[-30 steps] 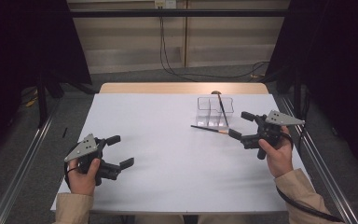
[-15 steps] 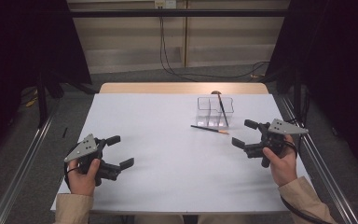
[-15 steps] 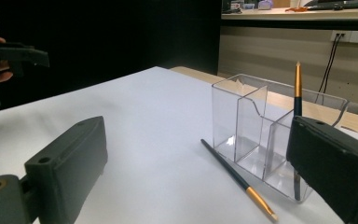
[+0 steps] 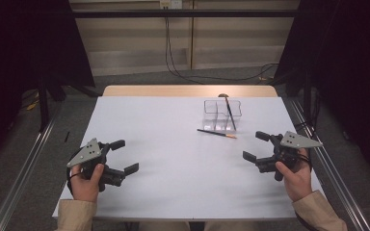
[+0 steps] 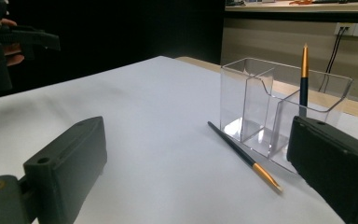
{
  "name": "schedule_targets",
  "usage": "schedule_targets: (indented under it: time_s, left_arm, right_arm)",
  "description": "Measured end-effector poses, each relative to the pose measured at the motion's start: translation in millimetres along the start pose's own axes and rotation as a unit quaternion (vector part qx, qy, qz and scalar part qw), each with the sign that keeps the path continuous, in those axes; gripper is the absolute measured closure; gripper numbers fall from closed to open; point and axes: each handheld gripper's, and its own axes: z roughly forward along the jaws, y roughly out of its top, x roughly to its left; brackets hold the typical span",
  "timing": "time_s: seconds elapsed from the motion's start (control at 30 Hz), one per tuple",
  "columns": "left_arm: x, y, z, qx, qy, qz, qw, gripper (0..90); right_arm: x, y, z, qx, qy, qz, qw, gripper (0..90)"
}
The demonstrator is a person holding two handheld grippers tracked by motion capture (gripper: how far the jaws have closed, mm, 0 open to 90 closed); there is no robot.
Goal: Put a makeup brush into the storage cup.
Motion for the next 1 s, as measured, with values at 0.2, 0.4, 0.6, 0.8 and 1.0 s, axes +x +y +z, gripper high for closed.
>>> schedule_targets:
  time_s: [0.2, 0.4, 0.6, 0.8, 1.0]
  left_arm:
    - [0.0, -0.2, 0.4, 0.002, 0.000, 0.001, 1.0000, 0.5]
    - [0.4, 0.1, 1.6, 0.003, 0.000, 0.003, 1.0000, 0.5]
    - [0.5, -0.7, -0.2, -0.002, 0.001, -0.001, 1.0000, 0.6]
    - [2.8, -0.4, 1.1, 0.001, 0.002, 0.003, 1.0000, 0.5]
    - [0.2, -1.6, -0.3, 0.003, 0.002, 0.001, 1.0000, 0.5]
  right_arm:
    - [4.4, -3.4, -7.1, 0.005, -0.003, -0.004, 1.0000, 4.4]
    - [8.3, -6.0, -14.4, 0.010, -0.004, -0.006, 0.9999, 4.2]
    - [10.5, -7.5, -18.9, 0.011, -0.003, -0.008, 0.9999, 4.2]
    - [13.4, -8.5, -21.4, 0.014, 0.003, -0.011, 0.9998, 4.2]
    - [13.9, -9.1, -23.7, 0.016, 0.003, -0.007, 0.9998, 4.2]
